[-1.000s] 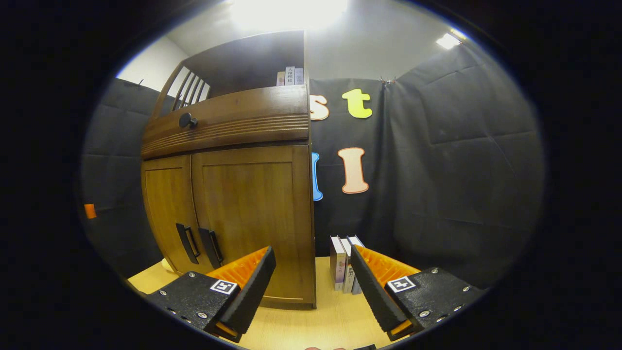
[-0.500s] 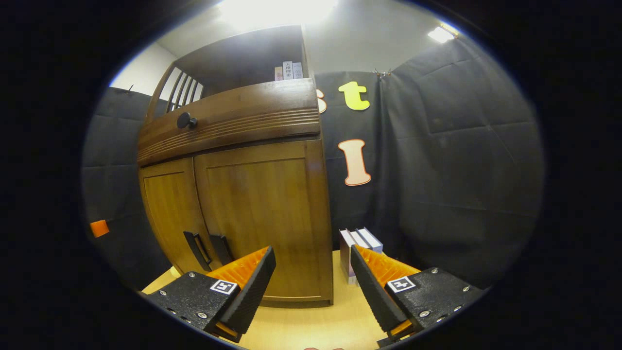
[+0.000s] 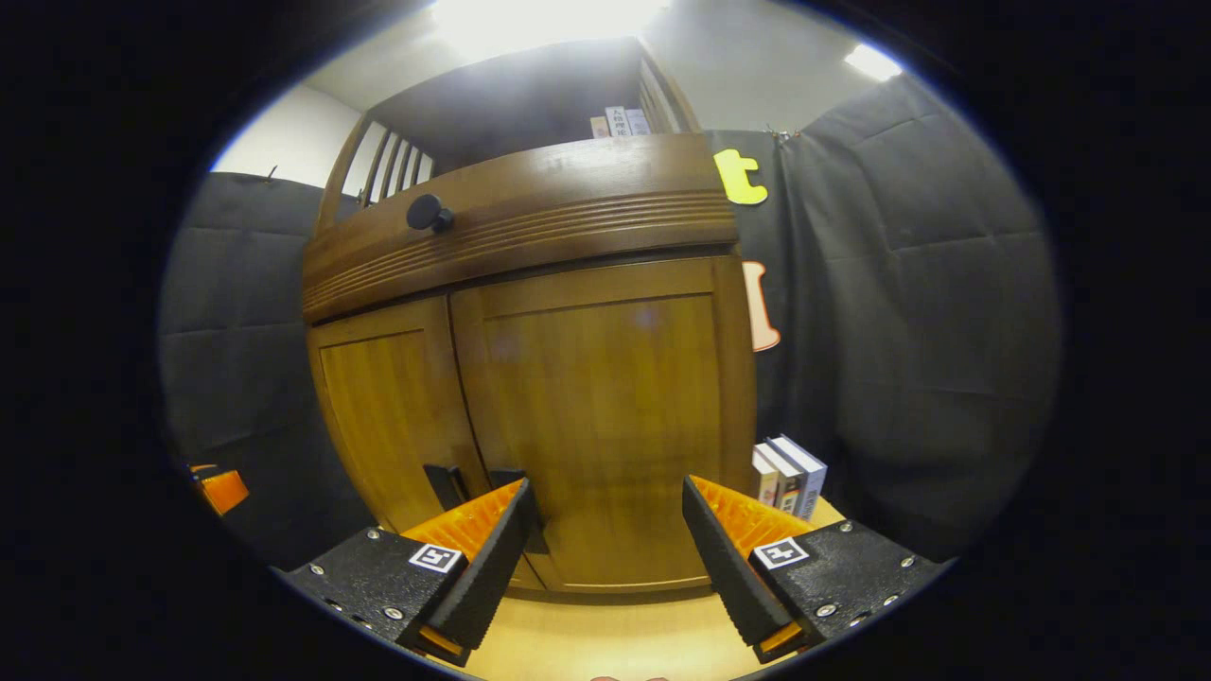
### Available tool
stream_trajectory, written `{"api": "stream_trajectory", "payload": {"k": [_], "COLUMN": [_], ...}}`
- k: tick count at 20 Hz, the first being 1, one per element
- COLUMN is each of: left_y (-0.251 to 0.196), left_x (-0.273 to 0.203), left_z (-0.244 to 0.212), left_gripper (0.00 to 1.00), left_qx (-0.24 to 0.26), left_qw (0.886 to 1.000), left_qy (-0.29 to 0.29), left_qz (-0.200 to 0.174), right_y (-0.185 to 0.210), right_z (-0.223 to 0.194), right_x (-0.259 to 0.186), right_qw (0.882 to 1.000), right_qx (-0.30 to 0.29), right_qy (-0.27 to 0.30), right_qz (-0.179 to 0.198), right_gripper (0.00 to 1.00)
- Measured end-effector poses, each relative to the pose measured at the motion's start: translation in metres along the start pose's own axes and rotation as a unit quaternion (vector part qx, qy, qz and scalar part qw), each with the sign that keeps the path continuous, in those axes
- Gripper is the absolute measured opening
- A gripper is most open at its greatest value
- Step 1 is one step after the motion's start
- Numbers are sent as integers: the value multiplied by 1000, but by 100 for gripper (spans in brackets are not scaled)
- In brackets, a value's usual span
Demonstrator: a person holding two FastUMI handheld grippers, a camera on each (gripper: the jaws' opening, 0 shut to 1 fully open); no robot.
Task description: Open the right door of the double-door shoe cabinet with the right hand, and open the left door with the left hand.
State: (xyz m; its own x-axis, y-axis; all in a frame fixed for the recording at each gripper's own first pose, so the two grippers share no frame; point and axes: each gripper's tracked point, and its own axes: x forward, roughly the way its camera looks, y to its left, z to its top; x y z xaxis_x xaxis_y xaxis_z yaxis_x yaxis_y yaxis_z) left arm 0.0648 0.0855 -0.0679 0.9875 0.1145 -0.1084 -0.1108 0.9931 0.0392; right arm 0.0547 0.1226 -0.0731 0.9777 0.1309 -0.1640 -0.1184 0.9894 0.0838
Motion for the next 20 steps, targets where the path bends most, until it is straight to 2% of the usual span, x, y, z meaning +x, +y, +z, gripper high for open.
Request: {"api": "stream_trajectory", "payload": {"k": [1, 2, 3, 6, 7, 8, 9, 10, 11, 13, 14, 16, 19, 20], "left_y": [2, 5, 6, 14, 18, 22, 27, 35, 42, 34, 31, 35, 37, 33], "left_x": [1, 1, 3, 16, 21, 26, 29, 32, 34, 38, 35, 37, 44, 45], "left_z": [-2, -5, -10, -26, -31, -37, -40, -44, -47, -52, -50, -55, -59, -62], "left_gripper": [100, 90, 96, 95, 100, 96, 96, 100, 100, 100, 100, 100, 96, 96], "left_qx": [-3, -8, -12, -18, -22, -28, -35, -39, -36, -32, -37, -47, -28, -24], "left_qw": [1000, 1000, 1000, 1000, 999, 999, 999, 999, 999, 998, 998, 997, 997, 997], "left_qy": [3, 6, 9, 21, 26, 28, 30, 33, 35, 40, 44, 55, 68, 69], "left_qz": [-2, -6, -10, -9, -5, 0, 3, 9, 16, 22, 22, 20, 33, 35], "right_y": [8, 15, 22, 35, 45, 53, 59, 61, 66, 73, 75, 76, 73, 73], "right_z": [-1, -1, 0, -7, -11, -14, -17, -21, -25, -38, -44, -57, -70, -70], "right_x": [4, 9, 17, 37, 44, 50, 56, 61, 67, 79, 84, 93, 106, 107], "right_qw": [1000, 1000, 1000, 1000, 999, 999, 999, 998, 998, 998, 998, 998, 998, 998], "right_qx": [3, 6, 5, 6, 12, 18, 22, 23, 22, 17, 13, 2, -6, -8], "right_qy": [-1, -3, -5, 3, 9, 12, 13, 17, 21, 34, 39, 51, 67, 69], "right_qz": [5, 10, 15, 19, 29, 37, 44, 47, 48, 45, 41, 34, 16, 10], "right_gripper": [96, 96, 96, 94, 96, 96, 94, 93, 93, 93, 96, 93, 100, 99]}}
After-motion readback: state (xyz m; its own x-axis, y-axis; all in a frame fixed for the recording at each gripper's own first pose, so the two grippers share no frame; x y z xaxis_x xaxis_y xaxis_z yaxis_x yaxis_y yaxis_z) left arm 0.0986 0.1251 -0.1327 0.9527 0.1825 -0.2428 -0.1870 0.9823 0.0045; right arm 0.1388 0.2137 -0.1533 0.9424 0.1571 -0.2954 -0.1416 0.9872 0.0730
